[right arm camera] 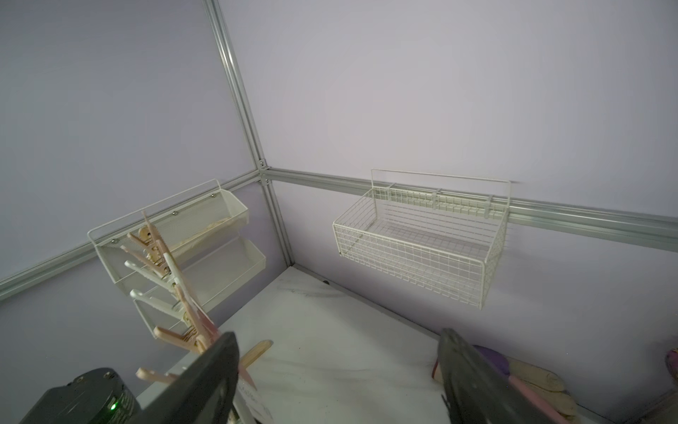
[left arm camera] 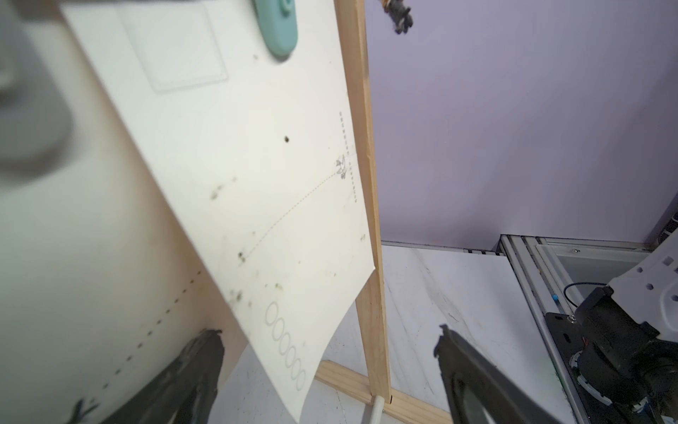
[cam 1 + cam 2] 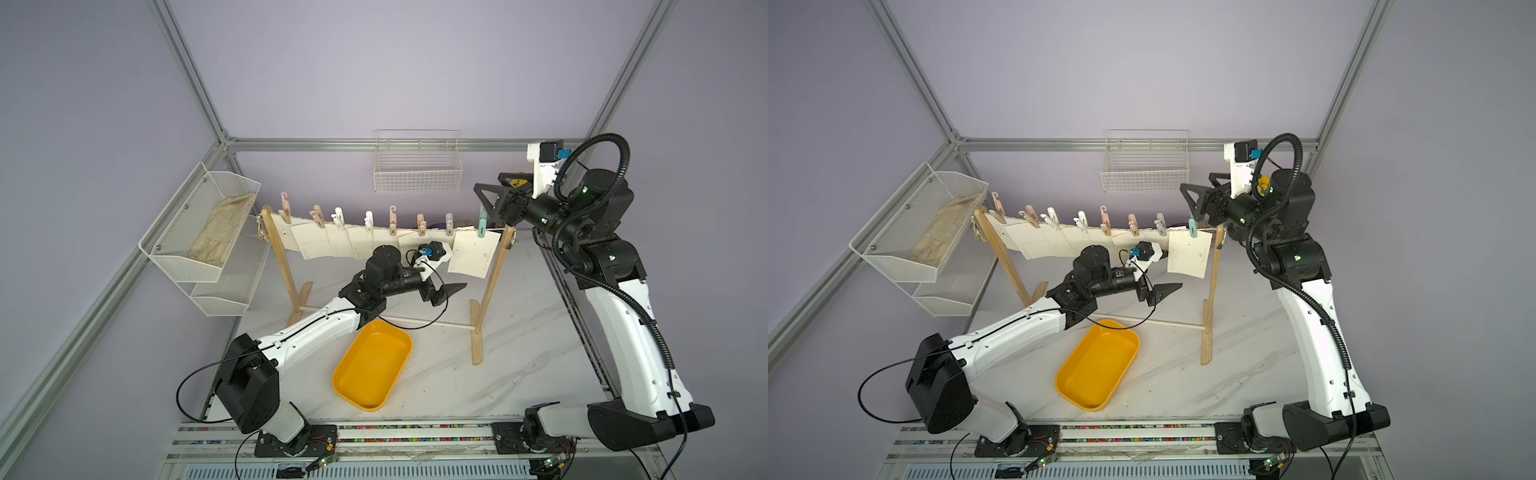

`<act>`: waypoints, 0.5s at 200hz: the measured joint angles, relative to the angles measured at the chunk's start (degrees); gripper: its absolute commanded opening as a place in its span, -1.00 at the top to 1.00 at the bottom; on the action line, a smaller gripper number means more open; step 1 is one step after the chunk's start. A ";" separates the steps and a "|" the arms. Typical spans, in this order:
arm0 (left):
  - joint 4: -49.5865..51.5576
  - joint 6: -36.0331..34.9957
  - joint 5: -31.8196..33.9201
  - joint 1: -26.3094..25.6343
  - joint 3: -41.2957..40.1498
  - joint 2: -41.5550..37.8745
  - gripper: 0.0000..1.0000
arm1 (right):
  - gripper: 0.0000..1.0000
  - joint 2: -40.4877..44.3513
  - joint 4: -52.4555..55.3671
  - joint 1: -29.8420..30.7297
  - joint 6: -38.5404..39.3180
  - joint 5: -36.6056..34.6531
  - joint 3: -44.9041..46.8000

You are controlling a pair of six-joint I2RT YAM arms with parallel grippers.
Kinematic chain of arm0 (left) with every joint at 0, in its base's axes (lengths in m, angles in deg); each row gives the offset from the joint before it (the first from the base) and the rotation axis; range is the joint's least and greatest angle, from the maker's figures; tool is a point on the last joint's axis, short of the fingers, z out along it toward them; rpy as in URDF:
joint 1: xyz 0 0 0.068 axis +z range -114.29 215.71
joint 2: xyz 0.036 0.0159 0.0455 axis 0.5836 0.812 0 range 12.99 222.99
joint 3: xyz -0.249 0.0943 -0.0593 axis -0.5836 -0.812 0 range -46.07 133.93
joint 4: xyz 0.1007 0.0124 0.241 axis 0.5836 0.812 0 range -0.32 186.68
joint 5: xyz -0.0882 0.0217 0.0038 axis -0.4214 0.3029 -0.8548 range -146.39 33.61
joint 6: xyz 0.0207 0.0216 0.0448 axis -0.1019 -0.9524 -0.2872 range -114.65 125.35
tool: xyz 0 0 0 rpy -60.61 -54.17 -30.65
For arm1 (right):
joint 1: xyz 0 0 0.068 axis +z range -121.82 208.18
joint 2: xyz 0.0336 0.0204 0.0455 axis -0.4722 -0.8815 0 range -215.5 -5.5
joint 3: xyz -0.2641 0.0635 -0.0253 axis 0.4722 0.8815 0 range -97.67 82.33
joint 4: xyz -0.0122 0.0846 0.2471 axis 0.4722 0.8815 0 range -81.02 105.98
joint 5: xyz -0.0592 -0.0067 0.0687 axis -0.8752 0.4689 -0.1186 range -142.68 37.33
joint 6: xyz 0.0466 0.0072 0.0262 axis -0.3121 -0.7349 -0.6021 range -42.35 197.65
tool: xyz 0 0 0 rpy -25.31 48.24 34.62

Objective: Remove the postcards from the strings
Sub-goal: Pinch the postcard on the clothesline.

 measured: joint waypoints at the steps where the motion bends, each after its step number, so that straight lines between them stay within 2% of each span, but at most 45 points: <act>1: -0.04 0.00 -0.04 0.00 0.00 0.00 -0.80 | -0.74 -0.02 0.00 -0.17 0.00 0.33 0.00; 39: -0.96 0.83 -1.29 0.00 0.00 0.00 -0.65 | -0.77 -0.44 0.31 -7.45 -0.33 12.98 0.15; 73: -1.53 1.29 -1.97 0.00 0.00 0.00 -0.52 | -0.78 -1.84 1.03 -8.48 0.55 19.74 0.52; 100: -1.70 1.31 -2.36 0.00 0.00 0.20 -0.42 | -0.83 -3.43 2.01 -8.52 1.18 21.68 1.42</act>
